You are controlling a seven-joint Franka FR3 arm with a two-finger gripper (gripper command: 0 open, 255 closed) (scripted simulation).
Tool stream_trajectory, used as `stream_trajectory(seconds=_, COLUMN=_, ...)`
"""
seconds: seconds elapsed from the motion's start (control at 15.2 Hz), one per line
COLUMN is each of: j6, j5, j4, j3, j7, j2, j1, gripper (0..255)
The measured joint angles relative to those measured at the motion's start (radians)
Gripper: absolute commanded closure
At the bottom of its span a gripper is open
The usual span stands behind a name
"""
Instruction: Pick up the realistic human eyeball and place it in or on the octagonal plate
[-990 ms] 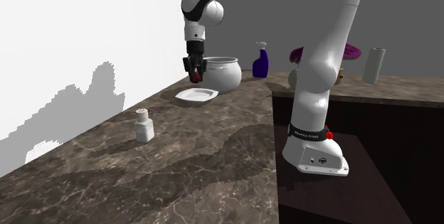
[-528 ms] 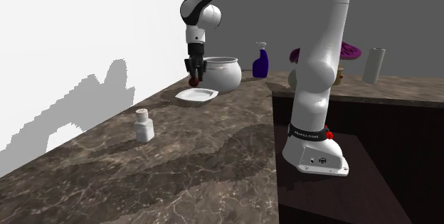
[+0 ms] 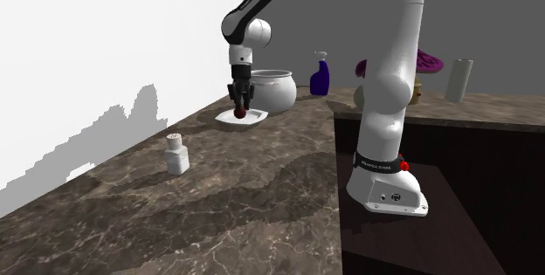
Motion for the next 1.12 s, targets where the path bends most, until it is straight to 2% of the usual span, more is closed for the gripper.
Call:
stream_trajectory(seconds=0.53, j6=0.035, j5=0.012, j4=-0.007, j3=0.005, j7=-0.01, j2=0.018, j1=0.002, gripper=255)
stream_trajectory(seconds=0.59, j6=0.035, j5=0.011, j4=-0.009, j3=0.005, j7=-0.009, j2=0.015, j1=0.002, gripper=0)
stream_trajectory(seconds=0.99, j6=0.036, j5=0.009, j4=-0.014, j3=0.003, j7=-0.009, j2=0.022, j1=0.0, gripper=0)
stream_trajectory(seconds=1.12, j6=-0.001, j5=0.002, j4=0.011, j3=0.0, j7=-0.005, j2=0.012, j1=-0.003, gripper=0)
